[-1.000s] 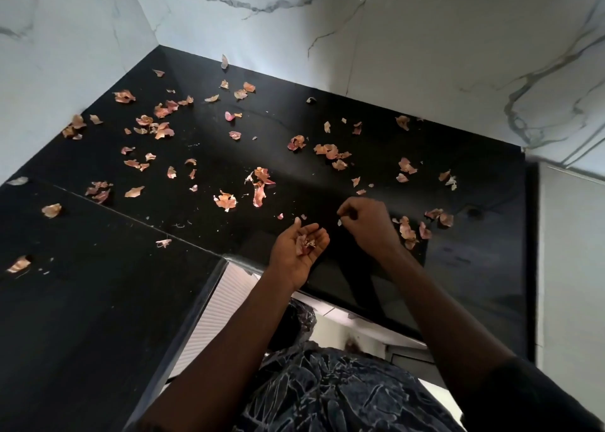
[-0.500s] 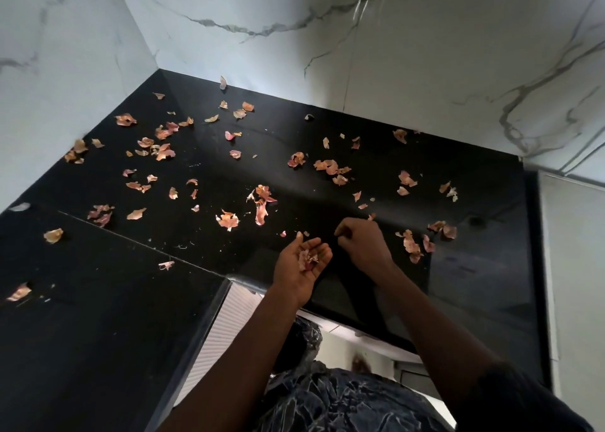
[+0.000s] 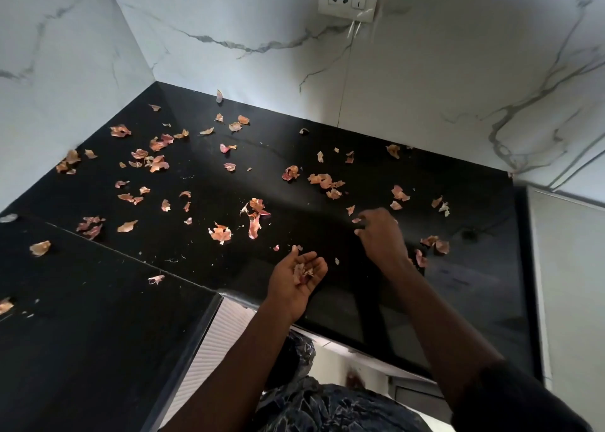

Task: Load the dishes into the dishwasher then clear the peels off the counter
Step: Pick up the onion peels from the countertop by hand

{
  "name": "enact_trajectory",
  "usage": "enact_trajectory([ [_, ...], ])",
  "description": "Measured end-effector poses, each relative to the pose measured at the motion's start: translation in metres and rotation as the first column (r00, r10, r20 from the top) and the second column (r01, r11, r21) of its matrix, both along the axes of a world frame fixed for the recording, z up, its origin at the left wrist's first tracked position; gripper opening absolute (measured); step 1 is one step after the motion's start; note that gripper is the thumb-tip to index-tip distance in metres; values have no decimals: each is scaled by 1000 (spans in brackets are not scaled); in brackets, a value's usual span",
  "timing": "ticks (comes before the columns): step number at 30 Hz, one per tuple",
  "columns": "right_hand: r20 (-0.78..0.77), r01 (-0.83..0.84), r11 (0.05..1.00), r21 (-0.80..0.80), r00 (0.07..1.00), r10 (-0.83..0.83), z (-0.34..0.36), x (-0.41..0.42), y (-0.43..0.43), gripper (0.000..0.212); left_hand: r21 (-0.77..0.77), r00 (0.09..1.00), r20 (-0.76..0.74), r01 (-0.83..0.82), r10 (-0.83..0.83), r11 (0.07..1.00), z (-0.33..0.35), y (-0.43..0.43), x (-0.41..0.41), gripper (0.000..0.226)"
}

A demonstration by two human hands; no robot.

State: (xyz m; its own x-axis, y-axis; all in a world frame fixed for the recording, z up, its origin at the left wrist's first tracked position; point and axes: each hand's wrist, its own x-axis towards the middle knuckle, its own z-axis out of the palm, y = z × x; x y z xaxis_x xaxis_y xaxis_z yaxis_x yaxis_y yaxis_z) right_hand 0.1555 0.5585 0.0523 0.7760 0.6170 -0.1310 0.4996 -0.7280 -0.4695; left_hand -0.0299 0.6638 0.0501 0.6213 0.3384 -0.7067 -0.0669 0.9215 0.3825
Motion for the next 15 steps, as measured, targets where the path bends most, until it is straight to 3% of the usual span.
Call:
enact_trajectory([
  [2, 14, -30, 989, -147, 999, 33, -14, 13, -5, 45, -4, 1000, 3, -7, 7, 1000, 1, 0, 0, 43],
  [6, 93, -227, 945, -237, 963, 254, -15, 11, -6, 62, 0, 1000, 10, -6, 6, 1000, 2, 1, 2, 43],
  [11, 129, -298, 937, -183, 938, 323, -15, -15, -7, 40, 3, 1000, 0, -4, 4, 1000, 0, -1, 3, 43],
  [15, 110, -363, 918, -158, 918, 381, -18, -52, -13, 40, 10, 1000, -1, -23, 23, 1000, -3, 1, 5, 43],
])
